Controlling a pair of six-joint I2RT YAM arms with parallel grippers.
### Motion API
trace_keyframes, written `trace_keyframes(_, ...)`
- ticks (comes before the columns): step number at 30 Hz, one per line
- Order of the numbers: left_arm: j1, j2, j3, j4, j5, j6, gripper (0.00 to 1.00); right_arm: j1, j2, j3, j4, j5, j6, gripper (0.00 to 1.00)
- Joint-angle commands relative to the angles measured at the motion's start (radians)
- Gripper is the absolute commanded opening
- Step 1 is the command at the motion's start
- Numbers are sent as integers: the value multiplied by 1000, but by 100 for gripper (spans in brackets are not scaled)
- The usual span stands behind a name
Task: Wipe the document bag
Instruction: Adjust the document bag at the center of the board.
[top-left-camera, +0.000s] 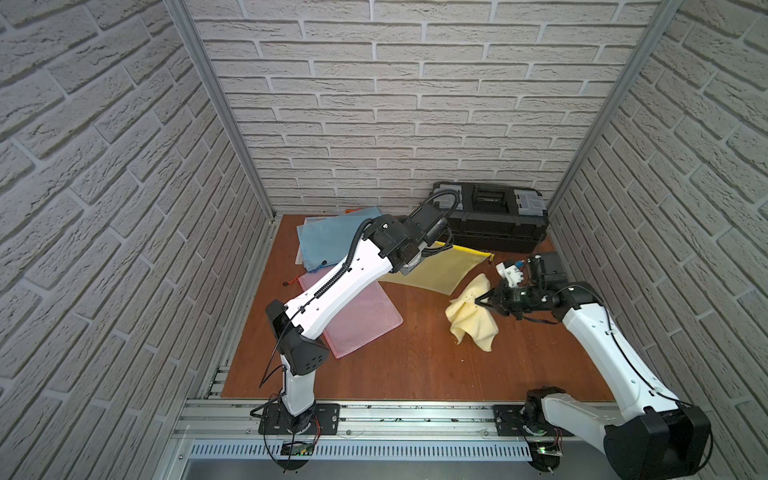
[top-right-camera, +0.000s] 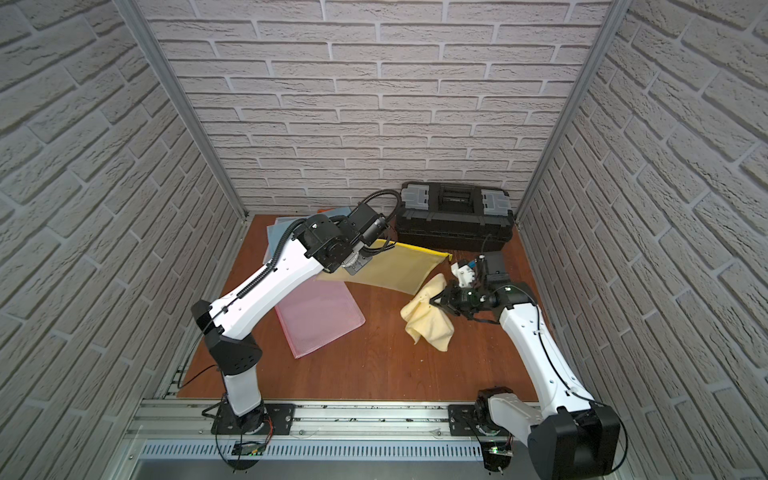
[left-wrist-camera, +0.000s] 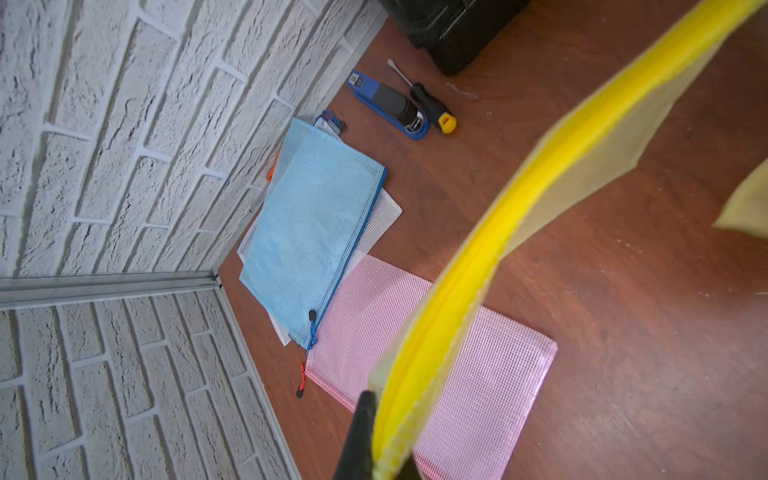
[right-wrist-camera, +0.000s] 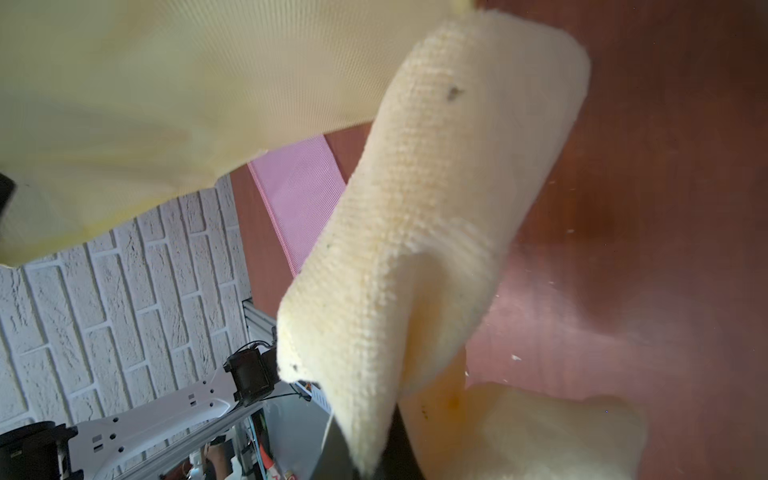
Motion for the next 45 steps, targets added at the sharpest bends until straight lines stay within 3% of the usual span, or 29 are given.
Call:
trace_keyframes(1, -39, 0, -6, 36, 85, 56, 0, 64, 85, -111, 445, -2, 236, 2)
trace_keyframes(5, -93, -97, -143, 109, 272, 86, 0, 58, 262, -74, 672, 54, 292, 2)
trace_keyframes(10, -162, -200, -352, 225, 466, 37, 0, 23, 389, 73, 645, 65, 293, 2)
trace_keyframes(17, -219, -178, -474, 362, 597, -29, 0, 14, 239, 198, 170, 263, 58, 2)
trace_keyframes(24, -256, -2, -380, 421, 724, -4, 0, -78, -21, 186, -188, 462, -21, 2)
trace_keyframes(27, -277, 66, -325, 423, 721, 4, 0, -149, -138, 167, -241, 486, -34, 2)
trace_keyframes(31, -274, 92, -294, 427, 643, -4, 0, -181, -153, 158, -308, 456, -50, 2)
trace_keyframes(35, -193, 19, -364, 444, 604, -54, 0, -180, -181, 153, -270, 432, -39, 2)
trace_keyframes(41, 86, -179, -557, 439, 624, -168, 0, -184, -152, 308, -299, 434, -70, 2)
trace_keyframes(43, 167, -227, -571, 383, 573, -166, 0, -186, -135, 341, -299, 414, -72, 2)
trace_keyframes(45, 189, -261, -545, 297, 420, -100, 0, -185, -125, 358, -289, 400, -72, 2)
